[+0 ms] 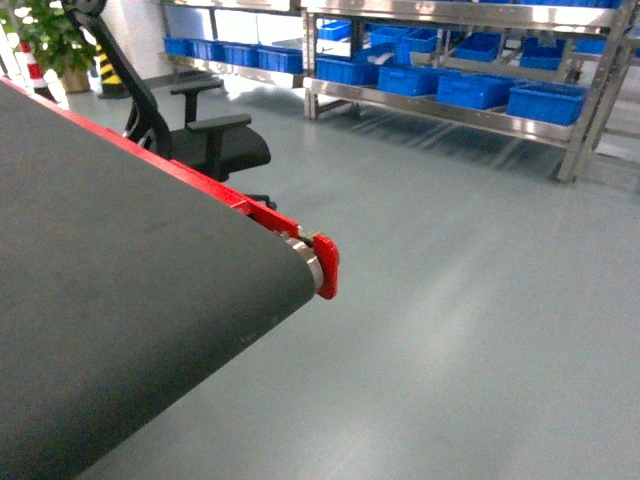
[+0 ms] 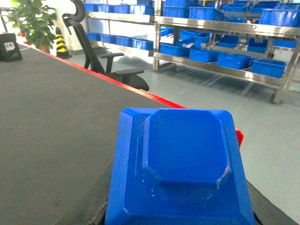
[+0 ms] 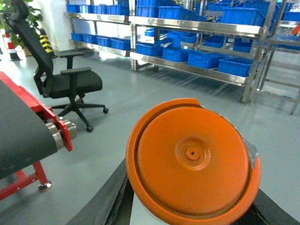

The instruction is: Sort blue parts and orange caps into right shelf containers

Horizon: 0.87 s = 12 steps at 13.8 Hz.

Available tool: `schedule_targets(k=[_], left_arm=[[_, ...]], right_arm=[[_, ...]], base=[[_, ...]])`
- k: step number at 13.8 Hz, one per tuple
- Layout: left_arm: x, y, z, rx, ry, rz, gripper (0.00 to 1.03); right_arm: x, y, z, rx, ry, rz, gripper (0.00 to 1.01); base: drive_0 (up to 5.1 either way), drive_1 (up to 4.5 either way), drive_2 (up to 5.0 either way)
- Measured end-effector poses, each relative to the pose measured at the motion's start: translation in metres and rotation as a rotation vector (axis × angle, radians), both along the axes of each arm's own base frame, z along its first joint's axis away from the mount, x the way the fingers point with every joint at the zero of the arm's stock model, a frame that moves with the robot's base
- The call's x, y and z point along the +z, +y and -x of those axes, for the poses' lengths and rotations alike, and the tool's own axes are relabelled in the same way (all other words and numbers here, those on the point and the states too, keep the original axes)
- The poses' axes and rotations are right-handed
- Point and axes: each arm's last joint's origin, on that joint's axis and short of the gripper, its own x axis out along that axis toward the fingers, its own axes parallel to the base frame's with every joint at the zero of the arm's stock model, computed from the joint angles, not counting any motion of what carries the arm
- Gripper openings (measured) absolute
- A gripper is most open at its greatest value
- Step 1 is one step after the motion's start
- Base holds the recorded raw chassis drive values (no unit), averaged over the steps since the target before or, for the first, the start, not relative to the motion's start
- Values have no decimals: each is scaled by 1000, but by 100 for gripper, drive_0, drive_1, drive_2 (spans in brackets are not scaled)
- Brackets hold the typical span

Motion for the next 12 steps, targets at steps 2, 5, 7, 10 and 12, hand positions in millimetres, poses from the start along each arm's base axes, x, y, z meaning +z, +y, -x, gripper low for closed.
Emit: schedule_targets(k=[2,5,7,10,12], left_arm=[[0,0,0,0,0,0,43],[0,0,0,0,0,0,43],[0,0,0,0,0,0,43],[0,0,0,0,0,0,43],[0,0,0,0,0,0,43]], right_arm=[[0,0,0,0,0,0,45],[0,0,0,0,0,0,45],[0,0,0,0,0,0,45],[0,0,0,0,0,0,45],[0,0,0,0,0,0,45]], base=[[-159,-159,-159],[-160,-160,-160],[-157,-157,-157],[-154,-154,-154],[-164,-164,-164]])
